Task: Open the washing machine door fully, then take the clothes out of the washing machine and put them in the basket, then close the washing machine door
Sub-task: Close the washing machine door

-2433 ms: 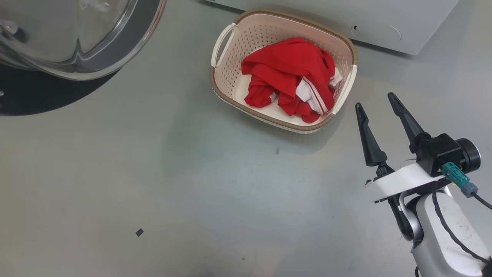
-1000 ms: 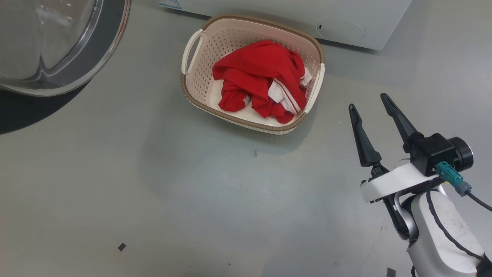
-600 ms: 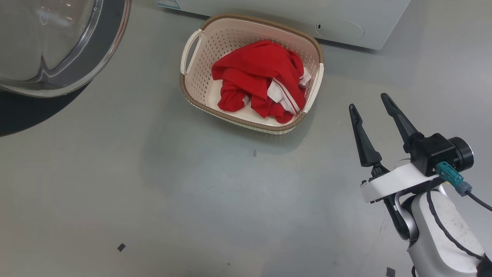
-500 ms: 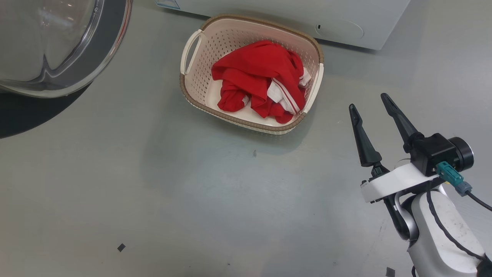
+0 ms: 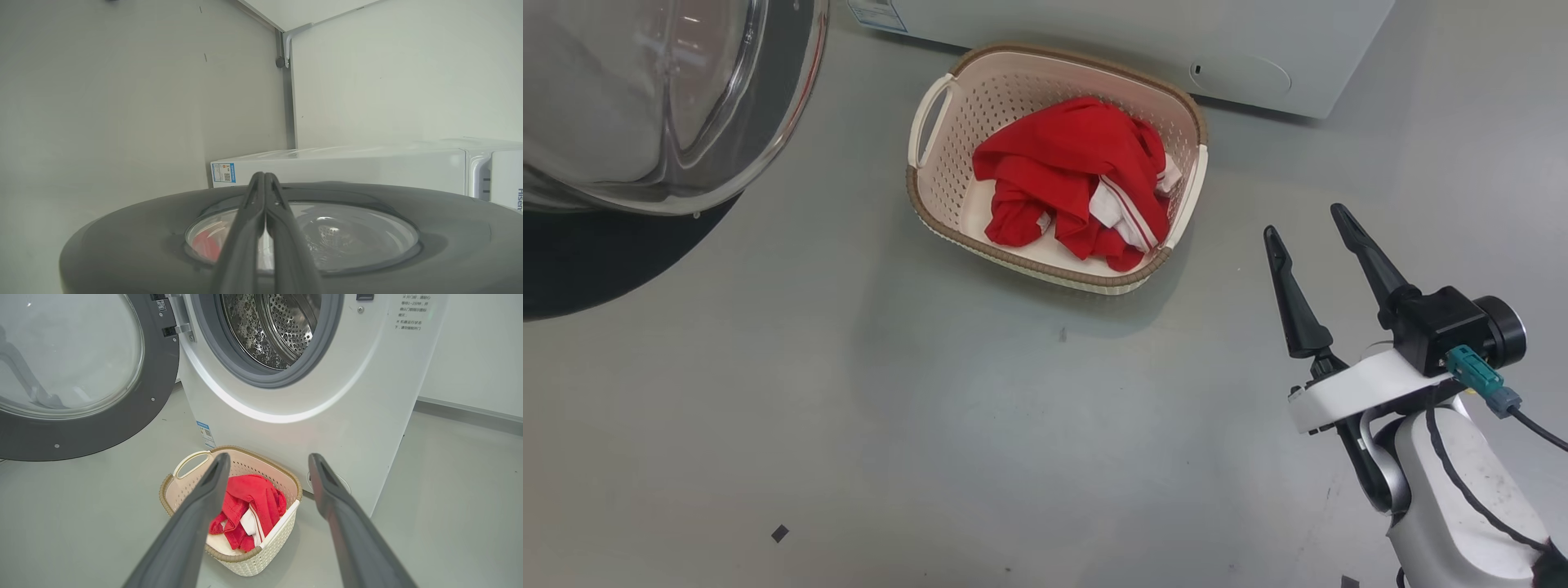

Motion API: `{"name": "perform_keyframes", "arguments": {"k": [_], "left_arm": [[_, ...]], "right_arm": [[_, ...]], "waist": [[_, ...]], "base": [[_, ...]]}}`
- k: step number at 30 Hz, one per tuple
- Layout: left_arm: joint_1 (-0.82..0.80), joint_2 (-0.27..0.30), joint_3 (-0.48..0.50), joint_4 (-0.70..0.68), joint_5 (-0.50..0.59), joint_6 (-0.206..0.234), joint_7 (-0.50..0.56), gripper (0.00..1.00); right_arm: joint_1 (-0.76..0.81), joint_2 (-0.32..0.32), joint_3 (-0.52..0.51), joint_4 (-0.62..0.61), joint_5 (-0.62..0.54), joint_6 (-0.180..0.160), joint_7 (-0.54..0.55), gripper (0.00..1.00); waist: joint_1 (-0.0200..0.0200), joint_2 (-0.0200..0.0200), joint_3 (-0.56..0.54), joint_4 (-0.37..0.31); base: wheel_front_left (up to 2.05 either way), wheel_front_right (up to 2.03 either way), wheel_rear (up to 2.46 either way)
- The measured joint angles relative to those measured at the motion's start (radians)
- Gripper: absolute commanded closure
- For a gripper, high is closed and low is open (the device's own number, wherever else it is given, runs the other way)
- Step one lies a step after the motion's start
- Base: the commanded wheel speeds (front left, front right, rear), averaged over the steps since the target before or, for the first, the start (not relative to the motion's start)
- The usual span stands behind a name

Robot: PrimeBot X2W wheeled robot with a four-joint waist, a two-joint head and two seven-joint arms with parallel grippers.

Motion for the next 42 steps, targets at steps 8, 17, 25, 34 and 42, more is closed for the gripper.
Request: {"name": "perform_keyframes", "arguments": {"k": [8, 17, 25, 34, 42], "left_arm": [[0.004, -0.006, -0.037, 0.02, 0.0, -0.039, 0.108, 1.0], [0.022, -0.037, -0.069, 0.033, -0.007, -0.074, 0.227, 1.0], [0.05, -0.049, -0.082, 0.029, -0.02, -0.099, 0.327, 1.0], [0.071, -0.088, -0.082, 0.015, -0.078, -0.109, 0.447, 1.0], [0.093, -0.125, -0.075, -0.017, -0.131, -0.117, 0.525, 1.0]], "right_arm": [[0.0, 0.006, 0.002, 0.011, 0.004, 0.0, -0.006, 0.0], [0.001, 0.017, 0.005, 0.026, 0.009, 0.0, -0.01, 0.0], [0.005, 0.032, 0.011, 0.036, 0.016, 0.0, -0.017, 0.0], [0.006, 0.037, 0.007, 0.039, 0.018, 0.0, -0.018, 0.0], [0.006, 0.044, 0.01, 0.046, 0.024, 0.0, -0.026, 0.0]], "waist": [[0.0, 0.0, -0.028, 0.0], [0.0, 0.0, -0.064, 0.0], [0.0, 0.0, -0.093, -0.008], [0.0, 0.0, -0.121, -0.015], [0.0, 0.0, -0.134, -0.019]], "base": [[0.0, 0.0, 0.0], [0.0, 0.0, 0.0], [0.0, 0.0, 0.0], [0.0, 0.0, 0.0], [0.0, 0.0, 0.0]]}}
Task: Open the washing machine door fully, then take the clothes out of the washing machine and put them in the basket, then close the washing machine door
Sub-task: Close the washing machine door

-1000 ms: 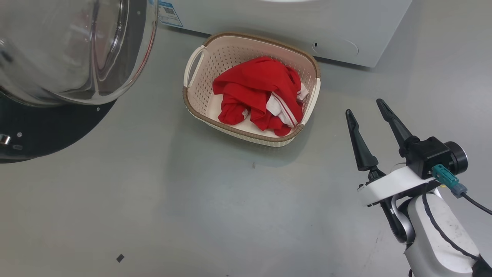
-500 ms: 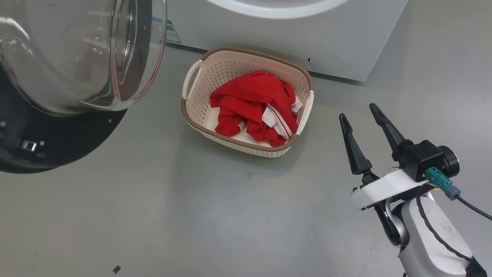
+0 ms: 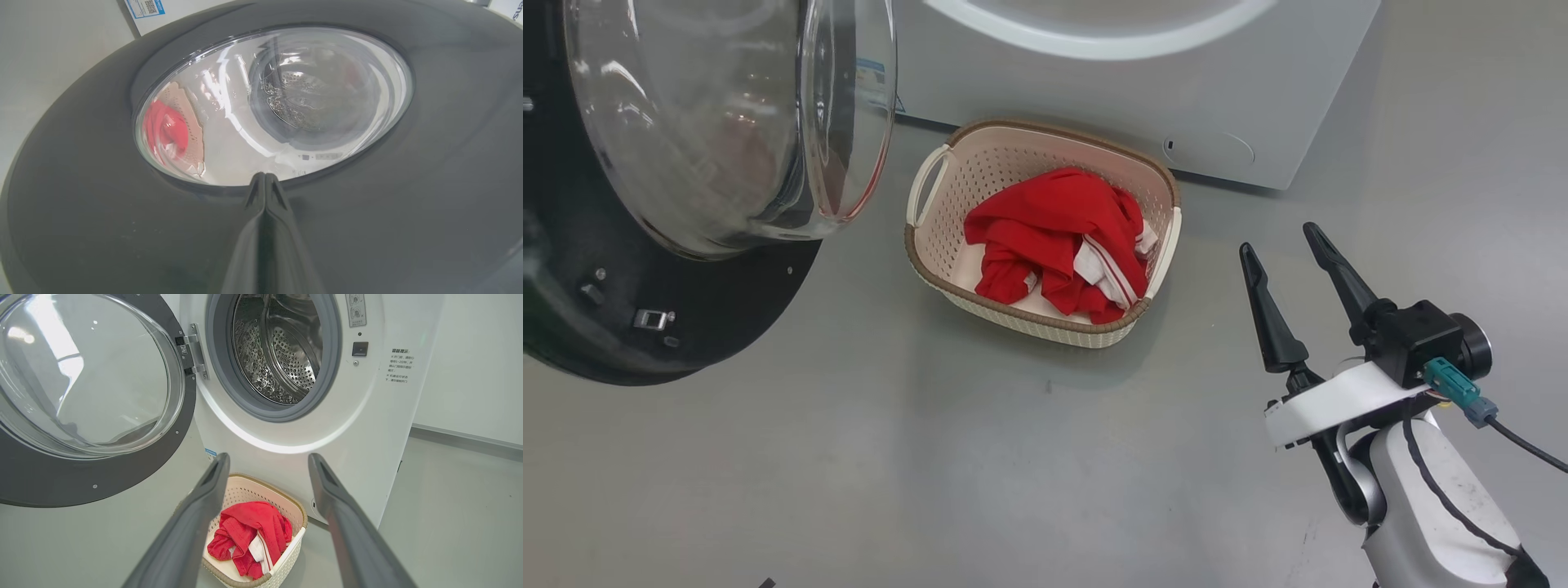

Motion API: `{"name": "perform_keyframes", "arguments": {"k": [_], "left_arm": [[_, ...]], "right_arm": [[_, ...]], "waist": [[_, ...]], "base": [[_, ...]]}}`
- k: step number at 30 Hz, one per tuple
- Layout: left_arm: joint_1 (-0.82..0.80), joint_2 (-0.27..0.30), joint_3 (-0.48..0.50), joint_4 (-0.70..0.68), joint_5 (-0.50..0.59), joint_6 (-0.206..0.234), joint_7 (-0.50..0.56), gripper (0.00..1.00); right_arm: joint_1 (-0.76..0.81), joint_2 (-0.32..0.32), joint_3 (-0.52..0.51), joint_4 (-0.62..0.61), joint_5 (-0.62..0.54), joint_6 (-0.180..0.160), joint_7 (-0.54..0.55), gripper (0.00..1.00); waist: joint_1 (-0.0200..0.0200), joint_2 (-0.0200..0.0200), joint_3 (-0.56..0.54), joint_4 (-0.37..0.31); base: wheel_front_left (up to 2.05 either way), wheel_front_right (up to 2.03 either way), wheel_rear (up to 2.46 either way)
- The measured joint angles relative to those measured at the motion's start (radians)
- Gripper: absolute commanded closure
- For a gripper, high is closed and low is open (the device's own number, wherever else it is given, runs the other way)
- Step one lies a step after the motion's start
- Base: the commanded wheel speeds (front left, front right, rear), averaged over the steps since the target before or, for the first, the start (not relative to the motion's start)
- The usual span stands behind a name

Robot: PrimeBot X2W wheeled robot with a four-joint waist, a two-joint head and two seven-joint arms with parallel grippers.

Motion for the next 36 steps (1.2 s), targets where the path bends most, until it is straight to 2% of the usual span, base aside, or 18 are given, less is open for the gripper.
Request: {"name": "perform_keyframes", "arguments": {"k": [10, 30, 36], "left_arm": [[0.038, -0.053, 0.002, -0.056, -0.034, -0.001, 0.079, 1.0], [0.155, -0.157, 0.02, -0.2, -0.093, -0.001, 0.133, 1.0], [0.189, -0.167, 0.026, -0.242, -0.109, -0.001, 0.137, 1.0]], "right_arm": [[0.014, 0.007, -0.002, 0.0, 0.003, 0.0, 0.0, 0.0], [0.024, 0.023, -0.001, 0.001, 0.036, 0.0, -0.002, 0.0], [0.026, 0.023, 0.001, 0.001, 0.035, 0.0, -0.002, 0.0]], "waist": [[0.0, 0.0, -0.016, -0.007], [0.0, 0.0, -0.029, -0.017], [0.0, 0.0, -0.031, -0.018]], "base": [[0.0, 0.0, 0.0], [0.0, 0.0, 0.0], [0.0, 0.0, 0.0]]}}
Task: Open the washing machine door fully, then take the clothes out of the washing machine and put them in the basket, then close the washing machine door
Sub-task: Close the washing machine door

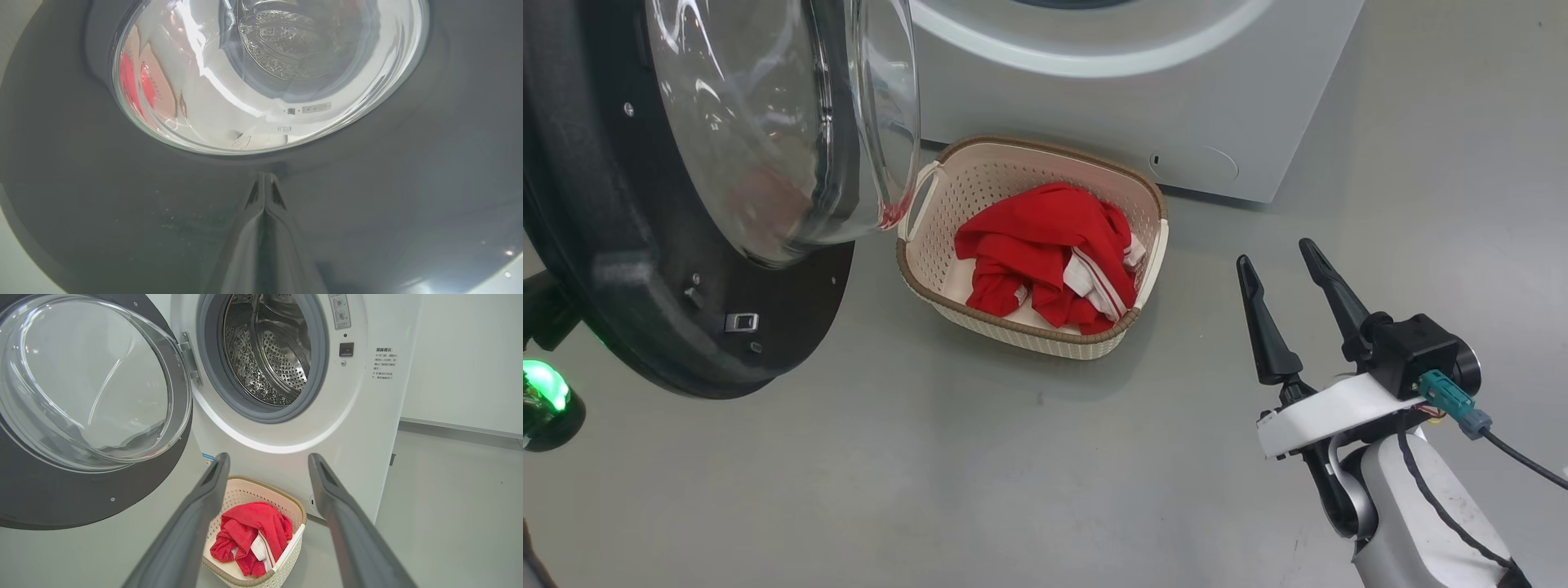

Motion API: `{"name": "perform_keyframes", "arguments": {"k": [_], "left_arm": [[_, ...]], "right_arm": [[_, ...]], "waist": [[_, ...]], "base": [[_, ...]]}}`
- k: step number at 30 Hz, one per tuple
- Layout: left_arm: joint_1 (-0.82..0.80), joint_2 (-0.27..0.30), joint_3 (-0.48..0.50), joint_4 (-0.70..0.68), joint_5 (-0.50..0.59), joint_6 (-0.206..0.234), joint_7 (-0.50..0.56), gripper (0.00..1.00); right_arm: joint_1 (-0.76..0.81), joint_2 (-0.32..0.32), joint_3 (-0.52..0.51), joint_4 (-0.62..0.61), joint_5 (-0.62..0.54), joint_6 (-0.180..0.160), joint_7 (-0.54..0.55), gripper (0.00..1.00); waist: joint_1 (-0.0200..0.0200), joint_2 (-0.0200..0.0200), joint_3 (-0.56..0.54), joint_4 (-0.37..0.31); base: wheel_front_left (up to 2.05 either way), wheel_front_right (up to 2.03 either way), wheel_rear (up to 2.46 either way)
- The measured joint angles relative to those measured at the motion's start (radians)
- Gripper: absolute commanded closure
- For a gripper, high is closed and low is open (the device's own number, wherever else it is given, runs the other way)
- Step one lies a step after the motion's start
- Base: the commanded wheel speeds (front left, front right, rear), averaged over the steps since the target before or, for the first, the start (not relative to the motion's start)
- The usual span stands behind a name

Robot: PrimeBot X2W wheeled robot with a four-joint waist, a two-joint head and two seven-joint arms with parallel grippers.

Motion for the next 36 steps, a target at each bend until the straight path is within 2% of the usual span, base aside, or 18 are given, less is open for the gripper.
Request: {"name": "perform_keyframes", "arguments": {"k": [6, 9, 12, 17, 20, 24, 30, 36], "left_arm": [[0.021, 0.0, 0.026, -0.059, 0.001, 0.0, -0.068, 1.0], [0.047, 0.006, -0.017, -0.171, 0.059, 0.0, -0.112, 1.0], [0.088, 0.036, -0.068, -0.271, 0.146, 0.0, -0.182, 1.0], [0.157, 0.043, -0.133, -0.428, 0.207, 0.0, -0.289, 1.0], [0.203, 0.05, -0.182, -0.541, 0.269, 0.0, -0.384, 1.0], [0.289, 0.087, -0.244, -0.652, 0.356, 0.0, -0.521, 1.0], [0.437, 0.129, -0.307, -0.703, 0.482, 0.0, -0.717, 1.0], [0.501, 0.121, -0.338, -0.719, 0.535, -0.003, -0.924, 1.0]], "right_arm": [[0.002, 0.0, -0.002, 0.0, 0.0, 0.0, 0.0, 0.0], [0.011, 0.0, -0.01, 0.002, 0.0, -0.001, 0.0, 0.0], [0.015, 0.0, -0.015, 0.004, 0.0, -0.001, -0.005, 0.0], [0.015, -0.001, -0.023, 0.006, 0.0, -0.001, -0.008, 0.0], [0.015, -0.002, -0.02, 0.007, 0.0, -0.001, -0.008, 0.0], [0.016, -0.002, -0.021, 0.007, 0.0, -0.001, -0.008, 0.0], [0.022, 0.0, -0.014, 0.007, -0.004, -0.001, -0.008, 0.0], [0.031, 0.0, -0.013, 0.007, -0.005, -0.001, -0.008, 0.0]], "waist": [[0.0, 0.0, 0.001, 0.0], [0.0, 0.0, -0.001, 0.003], [0.0, 0.0, -0.003, 0.009], [0.0, 0.0, -0.011, 0.019], [0.0, 0.0, -0.019, 0.026], [0.0, 0.0, -0.029, 0.035], [0.0, 0.0, -0.042, 0.047], [0.0, 0.0, -0.047, 0.05]], "base": [[0.0, 0.0, 0.0], [0.0, 0.0, 0.0], [0.0, 0.0, 0.0], [0.0, 0.0, 0.0], [0.0, 0.0, 0.0], [0.0, 0.0, 0.0], [0.0, 0.0, 0.0], [0.0, 0.0, 0.0]]}}
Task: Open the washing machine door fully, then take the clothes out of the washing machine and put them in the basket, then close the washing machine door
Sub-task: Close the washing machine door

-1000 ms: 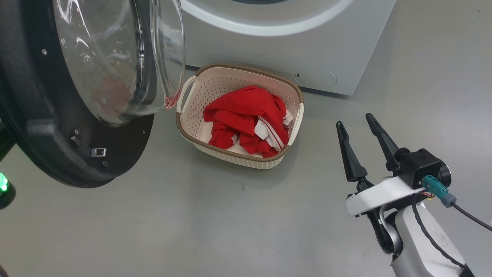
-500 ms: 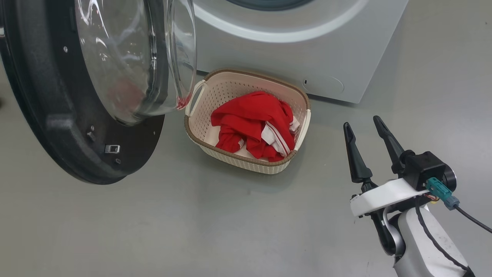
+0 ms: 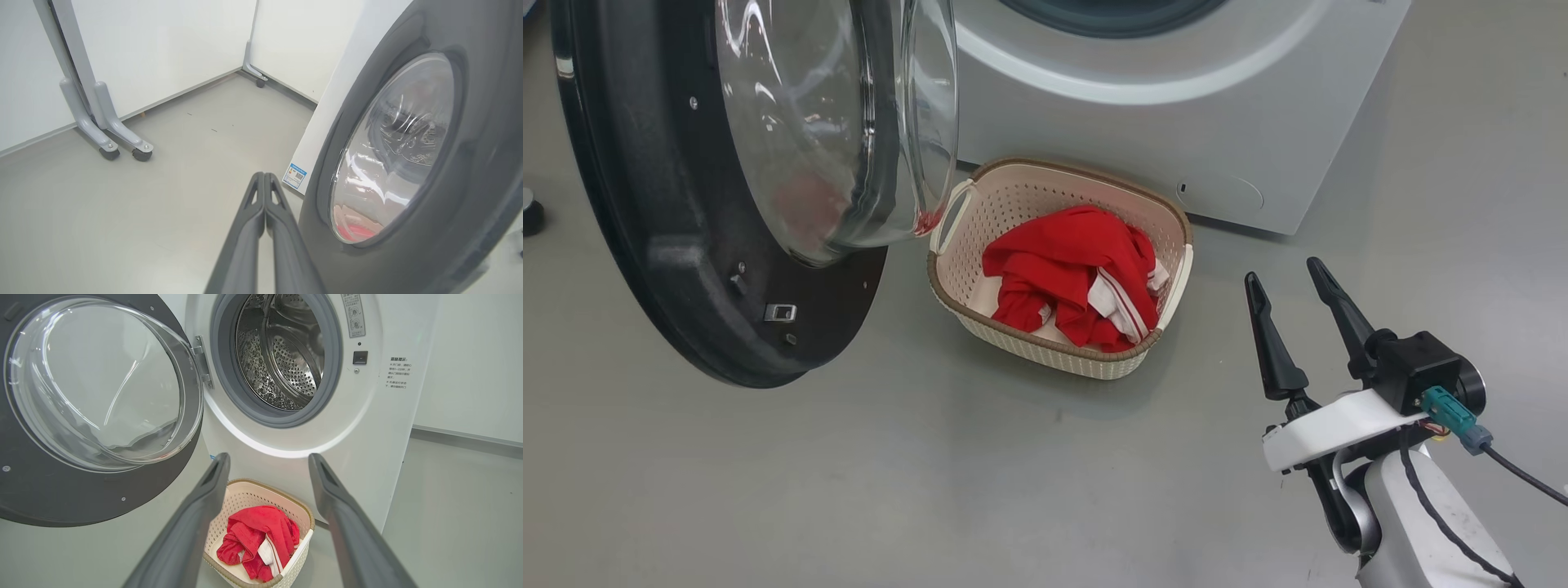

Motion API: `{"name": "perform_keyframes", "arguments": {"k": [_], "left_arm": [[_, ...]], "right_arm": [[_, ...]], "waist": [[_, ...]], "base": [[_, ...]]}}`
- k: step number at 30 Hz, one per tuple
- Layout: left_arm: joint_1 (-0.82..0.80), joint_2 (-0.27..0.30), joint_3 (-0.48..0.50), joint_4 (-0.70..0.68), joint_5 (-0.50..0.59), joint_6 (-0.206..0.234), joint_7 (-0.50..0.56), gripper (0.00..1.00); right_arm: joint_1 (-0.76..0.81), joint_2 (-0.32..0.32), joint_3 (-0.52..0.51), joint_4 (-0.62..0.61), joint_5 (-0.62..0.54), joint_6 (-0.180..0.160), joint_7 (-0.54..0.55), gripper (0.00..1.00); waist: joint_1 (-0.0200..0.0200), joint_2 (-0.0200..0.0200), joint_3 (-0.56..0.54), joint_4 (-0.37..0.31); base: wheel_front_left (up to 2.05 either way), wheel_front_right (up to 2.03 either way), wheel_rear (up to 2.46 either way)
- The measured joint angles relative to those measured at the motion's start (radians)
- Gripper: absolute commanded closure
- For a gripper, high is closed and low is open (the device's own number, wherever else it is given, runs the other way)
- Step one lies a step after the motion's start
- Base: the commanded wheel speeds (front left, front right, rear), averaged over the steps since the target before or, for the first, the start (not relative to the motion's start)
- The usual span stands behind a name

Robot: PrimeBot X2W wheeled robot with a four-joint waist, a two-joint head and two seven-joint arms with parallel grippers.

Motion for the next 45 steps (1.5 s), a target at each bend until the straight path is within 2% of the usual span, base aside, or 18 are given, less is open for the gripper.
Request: {"name": "perform_keyframes", "arguments": {"k": [4, 10, 20, 22, 23, 38, 45], "left_arm": [[0.042, -0.024, -0.024, -0.002, 0.025, 0.0, -0.134, 1.0], [0.099, -0.024, -0.081, 0.003, 0.08, 0.0, -0.294, 1.0], [0.154, -0.021, -0.142, 0.045, 0.119, 0.0, -0.479, 1.0], [0.164, -0.021, -0.147, 0.05, 0.12, 0.0, -0.515, 0.46], [0.164, -0.021, -0.148, 0.056, 0.121, 0.0, -0.529, 0.0], [0.18, 0.011, -0.203, 0.115, 0.129, 0.0, -0.661, 0.0], [0.18, 0.019, -0.221, 0.14, 0.128, 0.0, -0.678, 0.0]], "right_arm": [[0.003, 0.001, 0.002, 0.0, 0.0, 0.0, 0.0, 0.0], [0.004, 0.003, 0.003, 0.0, 0.0, 0.0, 0.0, 0.0], [0.008, 0.005, 0.003, -0.001, 0.0, 0.0, 0.0, 0.0], [0.011, 0.005, 0.003, -0.001, 0.0, 0.0, 0.0, 0.0], [0.013, 0.005, 0.003, -0.002, 0.0, 0.0, 0.0, 0.0], [0.024, 0.007, 0.003, -0.007, 0.0, 0.0, 0.0, 0.0], [0.024, 0.01, 0.003, -0.009, 0.0, 0.0, 0.0, 0.0]], "waist": [[0.0, 0.0, -0.004, 0.0], [0.0, 0.0, -0.012, -0.006], [0.0, 0.0, -0.02, -0.017], [0.0, 0.0, -0.021, -0.019], [0.0, 0.0, -0.022, -0.02], [0.0, 0.0, -0.025, -0.023], [0.0, 0.0, -0.022, -0.025]], "base": [[0.0, 0.0, 0.0], [0.0, 0.0, 0.0], [0.0, 0.0, 0.0], [0.0, 0.0, 0.0], [0.0, 0.0, 0.0], [0.0, 0.0, 0.0], [0.0, 0.0, 0.0]]}}
